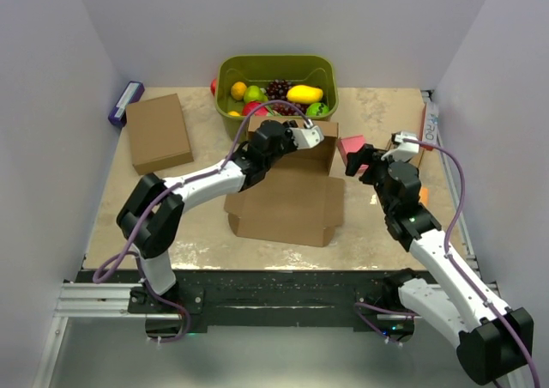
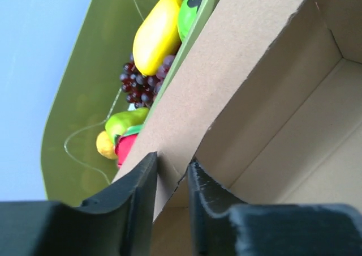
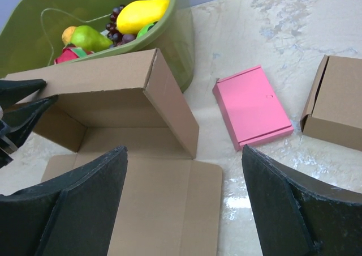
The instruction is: Fold the paper box
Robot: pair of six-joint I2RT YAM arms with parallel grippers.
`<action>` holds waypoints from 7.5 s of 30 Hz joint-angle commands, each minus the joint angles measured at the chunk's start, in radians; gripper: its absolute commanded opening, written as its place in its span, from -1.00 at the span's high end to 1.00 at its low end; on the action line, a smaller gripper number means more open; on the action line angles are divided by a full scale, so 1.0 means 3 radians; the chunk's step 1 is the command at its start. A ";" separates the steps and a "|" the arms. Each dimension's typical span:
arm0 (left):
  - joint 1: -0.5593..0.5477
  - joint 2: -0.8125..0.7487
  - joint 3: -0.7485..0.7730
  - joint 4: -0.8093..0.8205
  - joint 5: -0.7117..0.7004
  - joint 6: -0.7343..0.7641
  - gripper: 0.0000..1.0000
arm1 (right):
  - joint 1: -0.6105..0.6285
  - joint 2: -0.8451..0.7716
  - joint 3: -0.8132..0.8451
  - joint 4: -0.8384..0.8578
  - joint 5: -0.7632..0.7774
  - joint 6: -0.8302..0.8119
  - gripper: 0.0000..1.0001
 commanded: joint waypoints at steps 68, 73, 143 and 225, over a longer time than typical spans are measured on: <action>0.2424 -0.2120 -0.1397 -0.0814 0.1795 -0.3201 1.00 | 0.1705 0.0298 0.1939 -0.0748 -0.1155 0.0646 -0.66; 0.2424 -0.2156 -0.1402 -0.0798 0.1806 -0.3196 1.00 | 0.2043 0.0585 0.2308 -0.1289 -0.0262 0.0594 -0.52; 0.1688 -0.1716 -0.0201 -0.0210 0.4428 -0.1866 0.01 | 0.1056 0.2656 0.4932 -0.3811 -0.2151 -0.2801 1.00; 0.1928 -0.2463 -0.2665 0.3078 0.2685 -0.3625 1.00 | -0.2017 0.2472 0.0954 -0.1961 -0.0024 0.0068 -0.98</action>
